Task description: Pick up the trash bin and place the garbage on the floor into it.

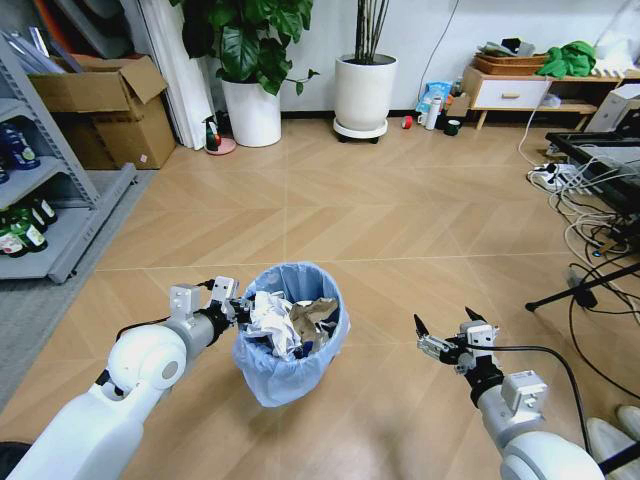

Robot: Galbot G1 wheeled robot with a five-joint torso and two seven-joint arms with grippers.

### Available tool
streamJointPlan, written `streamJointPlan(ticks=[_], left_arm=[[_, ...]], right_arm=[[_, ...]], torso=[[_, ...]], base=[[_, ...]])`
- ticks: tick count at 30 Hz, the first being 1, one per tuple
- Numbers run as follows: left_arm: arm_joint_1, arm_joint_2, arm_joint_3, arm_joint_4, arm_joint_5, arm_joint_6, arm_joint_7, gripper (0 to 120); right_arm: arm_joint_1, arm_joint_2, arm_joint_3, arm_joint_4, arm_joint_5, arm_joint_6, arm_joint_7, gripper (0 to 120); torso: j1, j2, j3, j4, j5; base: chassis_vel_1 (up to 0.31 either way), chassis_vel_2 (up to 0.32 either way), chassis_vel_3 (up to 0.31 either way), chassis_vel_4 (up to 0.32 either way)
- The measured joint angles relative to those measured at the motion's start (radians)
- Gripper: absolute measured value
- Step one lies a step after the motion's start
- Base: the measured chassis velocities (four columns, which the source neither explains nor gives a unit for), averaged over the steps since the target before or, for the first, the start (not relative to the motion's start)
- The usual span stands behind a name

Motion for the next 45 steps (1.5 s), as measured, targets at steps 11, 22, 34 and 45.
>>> streamJointPlan(ticks=[11,22,34,45], left_arm=[[-0.026,-0.019,-0.008,0.052,-0.213,0.000,-0.276,0],[-0.035,-0.095,-0.043,0.144,-0.267,0.000,-0.479,0],[-0.076,-0.162,-0.100,0.247,-0.358,0.000,-0.587,0],[-0.123,-0.222,-0.115,0.355,-0.341,-0.002,-0.578,0]], right_arm=[[0.006,-0.005,0.002,-0.007,0.000,0.007,0.001,100],[-0.001,-0.028,-0.014,-0.018,0.006,0.010,0.010,100],[0.005,-0.089,-0.016,-0.044,0.027,0.009,0.019,100],[0.007,-0.114,-0.017,-0.062,0.034,0.014,0.020,100]], torso=[[0.000,0.000,0.000,0.0006,-0.0001],[0.000,0.000,0.000,0.0003,0.0002],[0.000,0.000,0.000,0.0003,0.0005],[0.000,0.000,0.000,0.0003,0.0003]], base=[[0.003,0.000,-0.004,-0.001],[0.000,0.000,0.000,0.000],[0.000,0.000,0.000,0.000],[0.000,0.000,0.000,0.000]])
